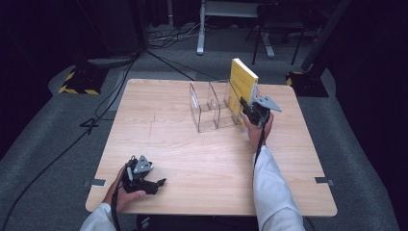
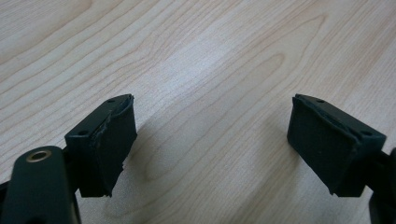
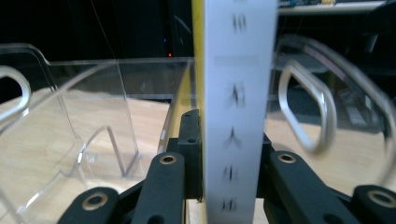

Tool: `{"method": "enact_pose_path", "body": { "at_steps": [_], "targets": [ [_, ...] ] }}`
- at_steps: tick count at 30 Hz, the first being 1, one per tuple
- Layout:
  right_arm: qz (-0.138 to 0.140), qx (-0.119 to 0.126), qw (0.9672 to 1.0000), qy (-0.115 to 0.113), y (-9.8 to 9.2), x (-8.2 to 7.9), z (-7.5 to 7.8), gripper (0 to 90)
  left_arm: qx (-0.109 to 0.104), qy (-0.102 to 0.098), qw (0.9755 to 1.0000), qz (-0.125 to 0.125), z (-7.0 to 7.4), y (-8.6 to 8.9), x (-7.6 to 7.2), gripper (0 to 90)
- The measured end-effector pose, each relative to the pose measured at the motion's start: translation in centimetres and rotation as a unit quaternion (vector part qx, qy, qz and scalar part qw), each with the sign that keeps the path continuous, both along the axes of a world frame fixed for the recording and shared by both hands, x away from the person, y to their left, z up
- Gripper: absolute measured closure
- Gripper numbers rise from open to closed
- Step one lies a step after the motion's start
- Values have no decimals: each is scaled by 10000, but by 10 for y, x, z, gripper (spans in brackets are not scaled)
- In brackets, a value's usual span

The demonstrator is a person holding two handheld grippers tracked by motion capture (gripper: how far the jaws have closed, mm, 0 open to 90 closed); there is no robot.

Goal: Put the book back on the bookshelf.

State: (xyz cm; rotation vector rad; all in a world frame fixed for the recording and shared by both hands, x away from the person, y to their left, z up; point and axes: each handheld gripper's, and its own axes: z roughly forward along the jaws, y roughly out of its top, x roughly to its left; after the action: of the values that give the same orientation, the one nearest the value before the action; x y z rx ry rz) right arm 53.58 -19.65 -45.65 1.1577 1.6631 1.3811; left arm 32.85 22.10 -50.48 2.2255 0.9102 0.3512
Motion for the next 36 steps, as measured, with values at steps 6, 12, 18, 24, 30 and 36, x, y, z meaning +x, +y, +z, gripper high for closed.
{"method": "enact_pose_path", "body": {
  "at_steps": [6, 12, 18, 24, 30, 36],
  "targets": [
    [-78, 36, 9998, 159, -6, 1, -2, 680, 0, 8, 10000, -6, 0, 0, 0, 161],
    [-197, -166, 9995, 195, -9, 1, 1, 655, -1, 4, 10000, -5, 0, 0, 0, 161],
    [-312, -311, 9985, 328, -12, -1, 3, 580, 2, 2, 10000, -6, 0, 0, 0, 161],
    [-252, -332, 9983, 413, -18, -5, 5, 561, 1, 6, 10000, -8, 0, 0, 0, 161],
    [-243, -372, 9982, 407, -21, -12, 11, 529, -2, 9, 10000, -6, 0, 0, 0, 161],
    [-278, -496, 9975, 408, -25, -20, 12, 476, -1, 11, 10000, -7, 0, 0, 0, 160]
  ]
}}
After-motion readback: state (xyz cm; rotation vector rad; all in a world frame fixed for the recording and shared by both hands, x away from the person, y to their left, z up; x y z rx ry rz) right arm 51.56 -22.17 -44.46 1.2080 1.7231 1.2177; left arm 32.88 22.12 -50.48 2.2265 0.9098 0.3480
